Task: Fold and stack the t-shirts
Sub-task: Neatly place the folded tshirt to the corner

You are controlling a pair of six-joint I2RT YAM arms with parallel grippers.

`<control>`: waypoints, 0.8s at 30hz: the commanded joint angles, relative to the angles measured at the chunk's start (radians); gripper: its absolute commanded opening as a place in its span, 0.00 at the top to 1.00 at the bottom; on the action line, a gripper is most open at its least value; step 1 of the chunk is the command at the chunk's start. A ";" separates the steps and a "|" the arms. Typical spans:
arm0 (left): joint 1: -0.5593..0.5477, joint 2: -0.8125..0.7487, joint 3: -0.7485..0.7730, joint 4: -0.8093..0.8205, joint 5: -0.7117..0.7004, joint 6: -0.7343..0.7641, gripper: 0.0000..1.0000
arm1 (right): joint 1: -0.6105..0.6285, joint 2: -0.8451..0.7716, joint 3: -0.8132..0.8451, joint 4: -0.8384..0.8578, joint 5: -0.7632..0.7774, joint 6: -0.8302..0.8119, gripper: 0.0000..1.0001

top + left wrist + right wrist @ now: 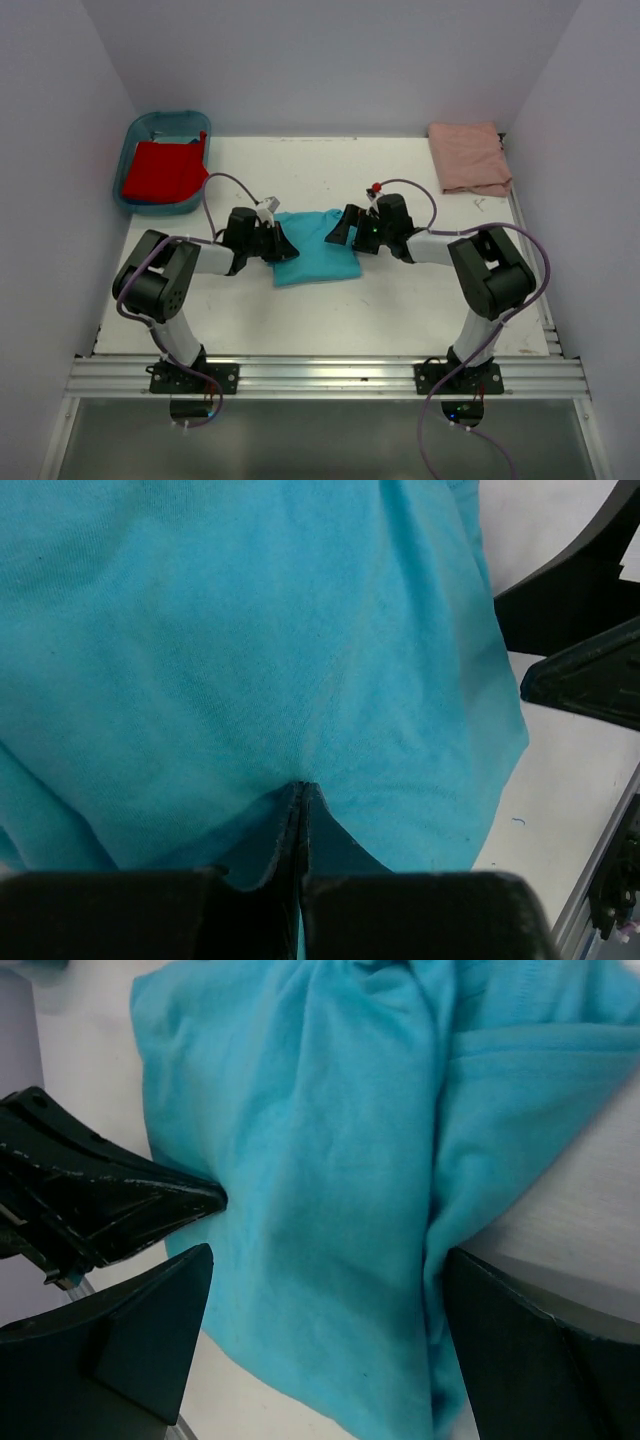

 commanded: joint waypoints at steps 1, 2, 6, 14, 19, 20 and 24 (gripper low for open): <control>-0.005 0.047 0.012 0.023 -0.011 0.008 1.00 | 0.049 0.058 0.015 -0.089 -0.017 -0.011 0.01; -0.005 0.054 0.013 0.025 -0.008 0.003 1.00 | 0.054 0.065 0.017 -0.089 -0.018 -0.011 0.01; -0.005 0.063 0.009 0.034 -0.003 0.002 1.00 | 0.077 0.120 0.018 -0.068 -0.011 0.004 0.03; -0.005 0.048 -0.027 0.069 0.009 -0.011 1.00 | 0.093 0.254 0.090 -0.032 -0.037 0.012 0.88; -0.005 0.024 -0.034 0.055 0.005 -0.002 1.00 | 0.094 0.231 0.113 -0.061 -0.037 0.001 1.00; -0.005 0.013 -0.034 0.054 0.005 0.000 1.00 | 0.093 0.196 0.107 -0.062 -0.032 0.000 1.00; -0.002 -0.057 -0.031 0.022 0.006 0.000 1.00 | 0.073 0.063 0.075 -0.065 -0.014 0.007 1.00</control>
